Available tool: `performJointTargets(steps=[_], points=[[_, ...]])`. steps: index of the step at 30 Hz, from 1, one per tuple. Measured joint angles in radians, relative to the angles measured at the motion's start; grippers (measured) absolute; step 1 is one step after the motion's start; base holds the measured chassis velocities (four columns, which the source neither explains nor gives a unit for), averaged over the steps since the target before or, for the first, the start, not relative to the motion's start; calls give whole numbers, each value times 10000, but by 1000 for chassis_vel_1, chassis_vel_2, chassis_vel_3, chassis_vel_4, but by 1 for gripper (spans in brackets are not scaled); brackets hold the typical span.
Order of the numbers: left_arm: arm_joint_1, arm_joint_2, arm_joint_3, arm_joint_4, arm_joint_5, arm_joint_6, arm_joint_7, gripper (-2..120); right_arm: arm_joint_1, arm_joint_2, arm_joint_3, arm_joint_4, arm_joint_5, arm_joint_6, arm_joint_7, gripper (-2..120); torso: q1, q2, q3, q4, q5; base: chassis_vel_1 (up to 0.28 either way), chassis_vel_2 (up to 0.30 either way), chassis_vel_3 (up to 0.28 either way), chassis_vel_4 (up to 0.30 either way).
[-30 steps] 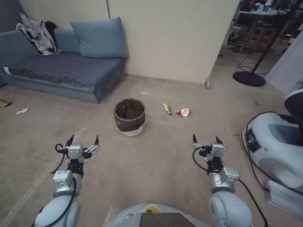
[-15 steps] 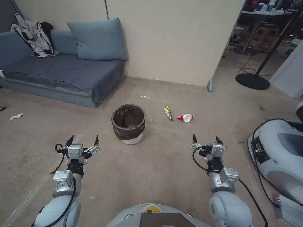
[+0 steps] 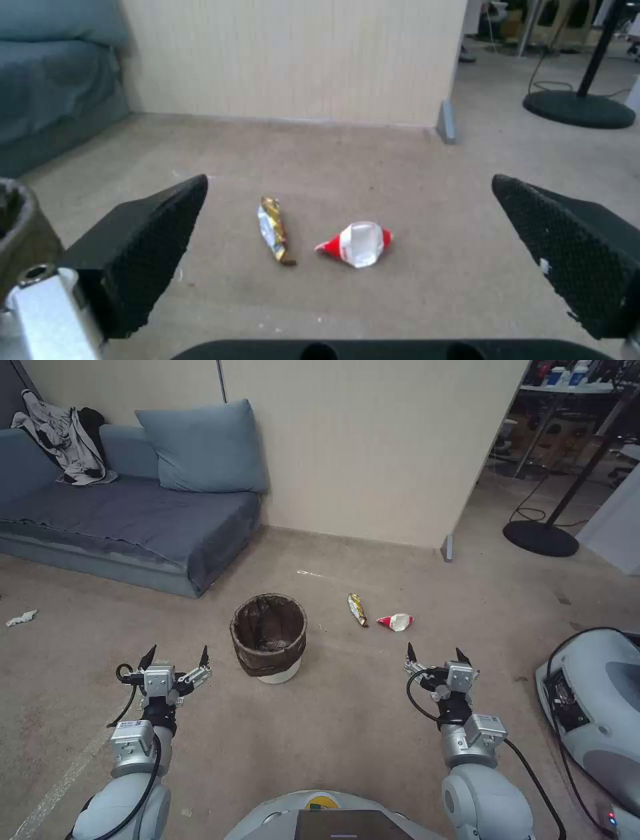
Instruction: Pick up the trash bin, then pick up the garbage from the floor and place it into the trash bin.
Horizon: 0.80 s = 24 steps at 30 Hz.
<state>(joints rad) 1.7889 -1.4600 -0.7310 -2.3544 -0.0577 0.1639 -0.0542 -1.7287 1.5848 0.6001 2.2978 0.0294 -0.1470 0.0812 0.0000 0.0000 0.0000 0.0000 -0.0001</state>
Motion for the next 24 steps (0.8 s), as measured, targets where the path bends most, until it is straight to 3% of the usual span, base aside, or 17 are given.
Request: performJointTargets(steps=[24], points=[[23,-12,17,-17,5,2,-8,100,-16,-15,-49,0,-24,7,-5,100,0,0,0,2,1,-117,113,114,-119]])
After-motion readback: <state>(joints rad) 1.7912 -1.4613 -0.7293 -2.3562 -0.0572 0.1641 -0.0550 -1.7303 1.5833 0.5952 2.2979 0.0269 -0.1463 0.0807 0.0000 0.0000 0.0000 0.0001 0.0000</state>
